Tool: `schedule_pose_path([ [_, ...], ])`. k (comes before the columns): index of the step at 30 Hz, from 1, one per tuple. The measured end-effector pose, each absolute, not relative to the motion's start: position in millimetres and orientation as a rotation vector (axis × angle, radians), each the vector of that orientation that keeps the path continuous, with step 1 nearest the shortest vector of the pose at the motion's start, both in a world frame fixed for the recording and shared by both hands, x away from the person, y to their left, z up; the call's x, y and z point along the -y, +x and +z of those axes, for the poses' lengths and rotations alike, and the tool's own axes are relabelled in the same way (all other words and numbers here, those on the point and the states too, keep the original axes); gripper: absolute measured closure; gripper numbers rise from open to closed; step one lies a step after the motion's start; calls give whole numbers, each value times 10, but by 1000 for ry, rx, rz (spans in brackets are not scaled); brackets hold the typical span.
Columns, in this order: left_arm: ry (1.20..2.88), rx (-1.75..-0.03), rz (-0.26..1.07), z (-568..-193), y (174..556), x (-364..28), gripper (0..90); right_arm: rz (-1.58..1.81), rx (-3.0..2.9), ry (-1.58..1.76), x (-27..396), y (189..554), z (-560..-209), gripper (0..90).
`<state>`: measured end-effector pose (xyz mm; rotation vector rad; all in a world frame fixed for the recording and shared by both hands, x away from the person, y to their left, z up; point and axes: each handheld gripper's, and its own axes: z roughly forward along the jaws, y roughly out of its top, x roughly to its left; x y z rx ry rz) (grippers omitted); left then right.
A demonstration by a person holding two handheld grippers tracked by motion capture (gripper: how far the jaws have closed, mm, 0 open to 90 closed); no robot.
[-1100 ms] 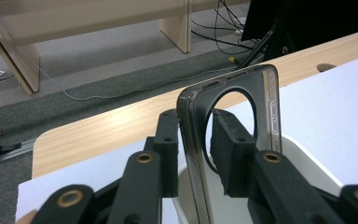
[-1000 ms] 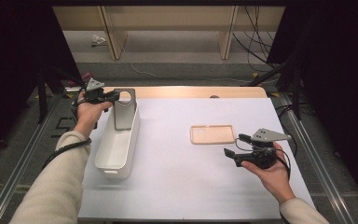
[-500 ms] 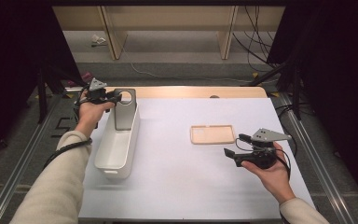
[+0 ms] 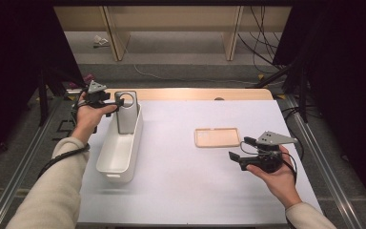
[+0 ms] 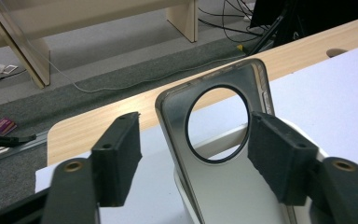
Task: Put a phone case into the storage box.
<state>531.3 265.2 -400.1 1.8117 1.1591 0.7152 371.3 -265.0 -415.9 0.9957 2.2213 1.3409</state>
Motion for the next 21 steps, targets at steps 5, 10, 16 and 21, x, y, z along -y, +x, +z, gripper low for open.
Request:
schedule_pose_path([
  [5,1810,-1157,713,-3966,5228,-2661,263,1340,-2220,998,2654,3712,-4156,166],
  [10,1783,-1141,652,-3932,5087,-2648,230,1338,-2219,995,2650,3712,-4156,166],
  [16,1756,-1106,639,-3871,4871,-2615,170,1339,-2219,996,2651,3714,-4156,165],
  [21,1751,-1051,604,-3816,4670,-2546,134,1333,-2221,996,2646,3715,-4157,165],
])
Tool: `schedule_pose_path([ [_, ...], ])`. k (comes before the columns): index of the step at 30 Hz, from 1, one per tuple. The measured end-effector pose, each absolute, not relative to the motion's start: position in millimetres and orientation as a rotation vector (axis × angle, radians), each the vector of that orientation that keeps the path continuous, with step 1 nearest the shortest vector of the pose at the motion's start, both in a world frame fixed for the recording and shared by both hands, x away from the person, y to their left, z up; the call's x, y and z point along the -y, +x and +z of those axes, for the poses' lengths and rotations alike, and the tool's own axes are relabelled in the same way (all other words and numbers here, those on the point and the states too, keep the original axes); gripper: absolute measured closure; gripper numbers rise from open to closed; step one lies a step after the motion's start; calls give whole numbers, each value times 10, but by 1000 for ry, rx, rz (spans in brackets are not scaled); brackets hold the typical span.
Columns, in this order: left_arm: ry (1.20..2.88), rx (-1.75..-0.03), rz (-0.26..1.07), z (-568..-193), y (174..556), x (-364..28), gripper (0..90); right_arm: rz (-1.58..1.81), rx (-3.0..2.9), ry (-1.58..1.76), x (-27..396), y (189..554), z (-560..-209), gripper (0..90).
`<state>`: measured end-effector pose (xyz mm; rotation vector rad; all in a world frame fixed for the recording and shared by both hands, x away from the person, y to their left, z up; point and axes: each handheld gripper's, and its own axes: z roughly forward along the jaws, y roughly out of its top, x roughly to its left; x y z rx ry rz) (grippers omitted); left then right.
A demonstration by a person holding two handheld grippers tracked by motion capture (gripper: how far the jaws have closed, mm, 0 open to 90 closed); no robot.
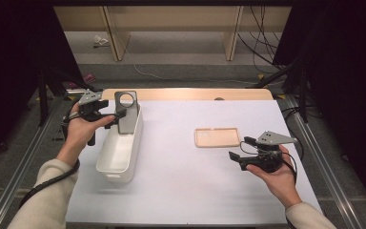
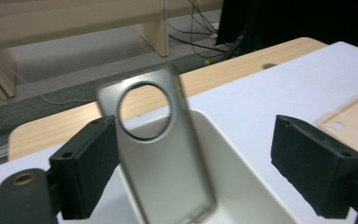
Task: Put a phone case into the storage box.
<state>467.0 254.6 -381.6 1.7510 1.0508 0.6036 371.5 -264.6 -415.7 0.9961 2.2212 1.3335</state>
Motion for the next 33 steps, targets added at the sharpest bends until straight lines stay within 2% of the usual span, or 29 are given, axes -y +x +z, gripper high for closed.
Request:
schedule_pose_path([
  [8,1754,-985,545,-3759,4348,-2404,89,1331,-2221,996,2642,3713,-4156,165],
  [21,1784,-850,481,-3887,3799,-1989,113,1329,-2226,990,2642,3711,-4147,165],
  [33,1834,-783,545,-4082,3408,-1865,139,1339,-2220,988,2635,3742,-4137,165],
])
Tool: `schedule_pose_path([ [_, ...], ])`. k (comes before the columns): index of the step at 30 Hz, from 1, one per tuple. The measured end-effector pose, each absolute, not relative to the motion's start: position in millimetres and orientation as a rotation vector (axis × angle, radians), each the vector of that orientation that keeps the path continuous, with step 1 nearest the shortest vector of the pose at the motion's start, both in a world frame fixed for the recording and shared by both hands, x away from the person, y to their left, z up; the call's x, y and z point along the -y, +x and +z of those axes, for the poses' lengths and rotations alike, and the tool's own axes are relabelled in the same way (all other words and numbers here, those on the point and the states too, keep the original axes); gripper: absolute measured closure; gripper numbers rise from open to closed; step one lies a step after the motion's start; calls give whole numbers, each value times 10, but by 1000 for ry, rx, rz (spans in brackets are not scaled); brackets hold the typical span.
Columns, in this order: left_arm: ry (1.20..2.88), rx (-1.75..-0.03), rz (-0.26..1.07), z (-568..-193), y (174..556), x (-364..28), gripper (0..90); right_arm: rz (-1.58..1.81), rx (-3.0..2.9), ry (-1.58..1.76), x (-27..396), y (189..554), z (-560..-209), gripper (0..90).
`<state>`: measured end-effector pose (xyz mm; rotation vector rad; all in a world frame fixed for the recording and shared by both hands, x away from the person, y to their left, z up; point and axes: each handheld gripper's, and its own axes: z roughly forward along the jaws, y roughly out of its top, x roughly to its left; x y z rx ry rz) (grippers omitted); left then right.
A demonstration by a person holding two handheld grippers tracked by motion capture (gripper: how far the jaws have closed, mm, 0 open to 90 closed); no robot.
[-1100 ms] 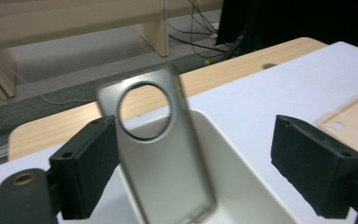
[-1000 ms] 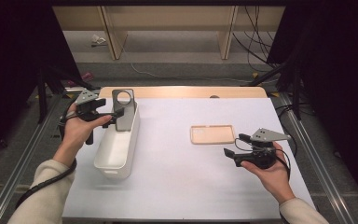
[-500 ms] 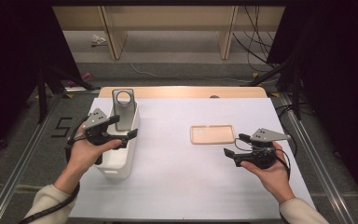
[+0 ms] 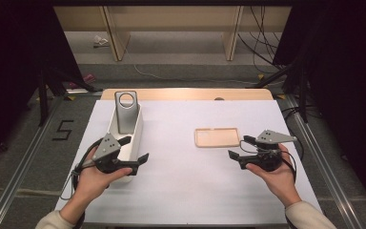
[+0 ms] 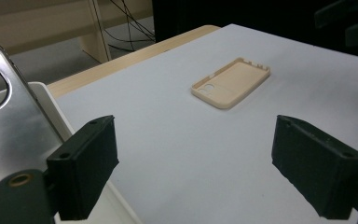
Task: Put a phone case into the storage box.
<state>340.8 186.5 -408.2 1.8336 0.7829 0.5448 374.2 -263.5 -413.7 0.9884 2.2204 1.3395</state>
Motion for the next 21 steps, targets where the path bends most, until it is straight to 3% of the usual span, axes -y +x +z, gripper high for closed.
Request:
schedule_pose_path([
  [21,1855,-744,571,-4166,3405,-1905,150,1321,-2202,1027,2679,3802,-4128,171],
])
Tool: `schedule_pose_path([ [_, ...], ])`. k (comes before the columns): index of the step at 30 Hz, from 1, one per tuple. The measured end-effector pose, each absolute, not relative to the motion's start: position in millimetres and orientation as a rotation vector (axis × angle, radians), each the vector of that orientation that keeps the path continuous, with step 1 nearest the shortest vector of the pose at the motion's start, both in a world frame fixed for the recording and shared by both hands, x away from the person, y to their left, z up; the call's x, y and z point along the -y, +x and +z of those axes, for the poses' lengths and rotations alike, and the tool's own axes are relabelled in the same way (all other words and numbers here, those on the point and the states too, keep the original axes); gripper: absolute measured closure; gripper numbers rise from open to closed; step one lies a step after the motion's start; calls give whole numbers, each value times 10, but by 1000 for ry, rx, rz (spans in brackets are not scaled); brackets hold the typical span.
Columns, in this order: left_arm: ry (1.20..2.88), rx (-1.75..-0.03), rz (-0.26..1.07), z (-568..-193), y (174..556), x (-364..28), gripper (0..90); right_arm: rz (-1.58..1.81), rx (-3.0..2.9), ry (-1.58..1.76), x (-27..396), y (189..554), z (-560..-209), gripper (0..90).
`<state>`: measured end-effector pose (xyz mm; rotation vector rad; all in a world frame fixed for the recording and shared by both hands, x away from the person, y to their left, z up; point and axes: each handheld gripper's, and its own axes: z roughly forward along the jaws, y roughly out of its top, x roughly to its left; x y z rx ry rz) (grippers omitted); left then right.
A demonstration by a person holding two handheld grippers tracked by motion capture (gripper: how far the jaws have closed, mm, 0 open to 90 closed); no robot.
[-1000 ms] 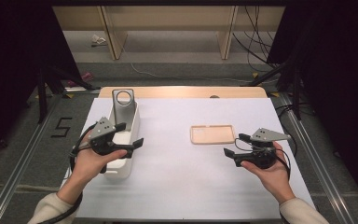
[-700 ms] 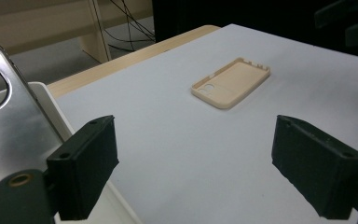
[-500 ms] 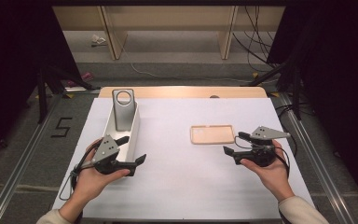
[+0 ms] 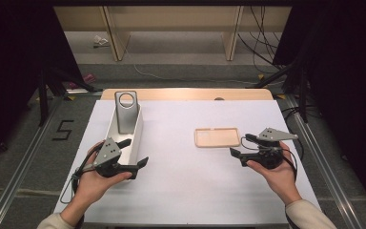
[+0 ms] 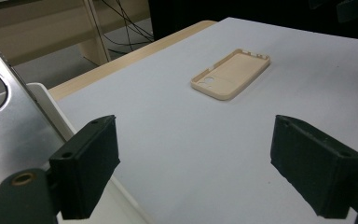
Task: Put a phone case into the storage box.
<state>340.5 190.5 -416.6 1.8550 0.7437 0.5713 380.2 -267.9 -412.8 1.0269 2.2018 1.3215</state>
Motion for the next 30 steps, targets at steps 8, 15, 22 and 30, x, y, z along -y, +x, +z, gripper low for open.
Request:
schedule_pose_path([
  [8,1852,-759,578,-4161,3403,-1900,154,1188,-2185,1128,2758,3946,-4112,617],
  [15,1855,-772,578,-4174,3408,-1905,158,974,-2268,1215,2740,4232,-4170,900],
  [22,1854,-783,569,-4194,3423,-1923,160,863,-2320,1290,2620,4678,-4329,900],
  [30,1857,-787,570,-4190,3425,-1933,160,727,-2380,1345,2526,4922,-4549,900],
])
